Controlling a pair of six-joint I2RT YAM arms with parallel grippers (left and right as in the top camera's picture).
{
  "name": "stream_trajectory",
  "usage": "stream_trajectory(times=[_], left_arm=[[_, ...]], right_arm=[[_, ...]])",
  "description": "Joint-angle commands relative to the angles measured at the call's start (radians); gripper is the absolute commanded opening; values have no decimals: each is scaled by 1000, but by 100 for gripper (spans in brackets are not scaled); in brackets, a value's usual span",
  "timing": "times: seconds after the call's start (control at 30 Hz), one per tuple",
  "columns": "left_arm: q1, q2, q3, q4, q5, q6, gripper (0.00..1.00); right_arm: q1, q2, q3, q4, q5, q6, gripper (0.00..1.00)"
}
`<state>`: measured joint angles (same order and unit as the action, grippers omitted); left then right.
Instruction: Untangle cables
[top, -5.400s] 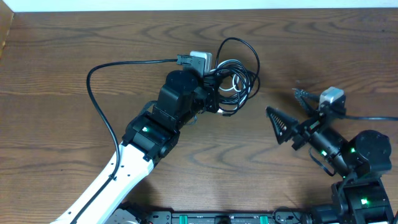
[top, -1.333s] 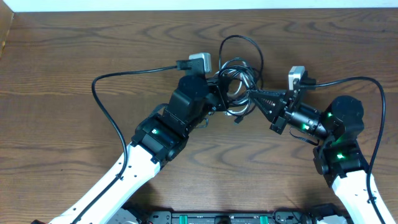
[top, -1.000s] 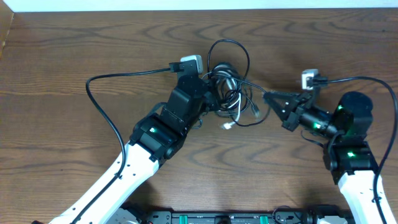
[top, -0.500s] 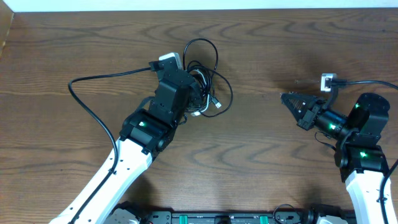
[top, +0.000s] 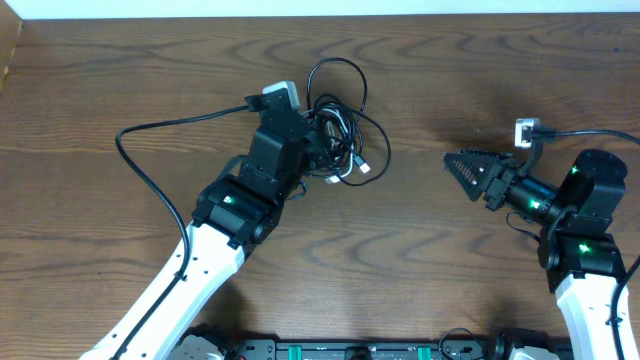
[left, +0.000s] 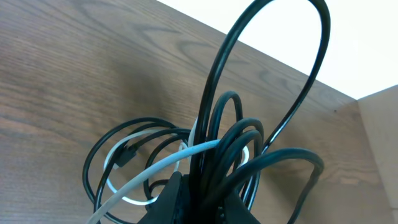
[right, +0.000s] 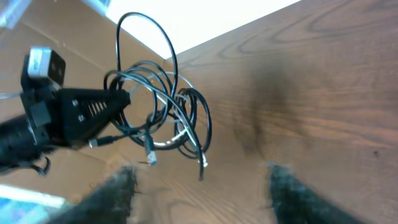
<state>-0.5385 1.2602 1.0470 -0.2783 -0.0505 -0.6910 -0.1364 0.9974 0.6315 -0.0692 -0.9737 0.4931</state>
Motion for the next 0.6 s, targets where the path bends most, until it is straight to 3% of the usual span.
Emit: stream_trajectory(times=[0.0, 0.07, 0.2, 0.57], left_arm=[[4, -26, 16, 14, 18, -68, 8], [4, -26, 16, 14, 18, -119, 8], [4, -26, 16, 19, 41, -213, 8], [4, -26, 16, 68, 118, -213, 8]], right_arm=[[0, -4, 13, 2, -14, -11, 89], [0, -4, 13, 2, -14, -11, 99], [1, -4, 13, 2, -18, -11, 99], [20, -4, 13, 9, -28, -3, 99]])
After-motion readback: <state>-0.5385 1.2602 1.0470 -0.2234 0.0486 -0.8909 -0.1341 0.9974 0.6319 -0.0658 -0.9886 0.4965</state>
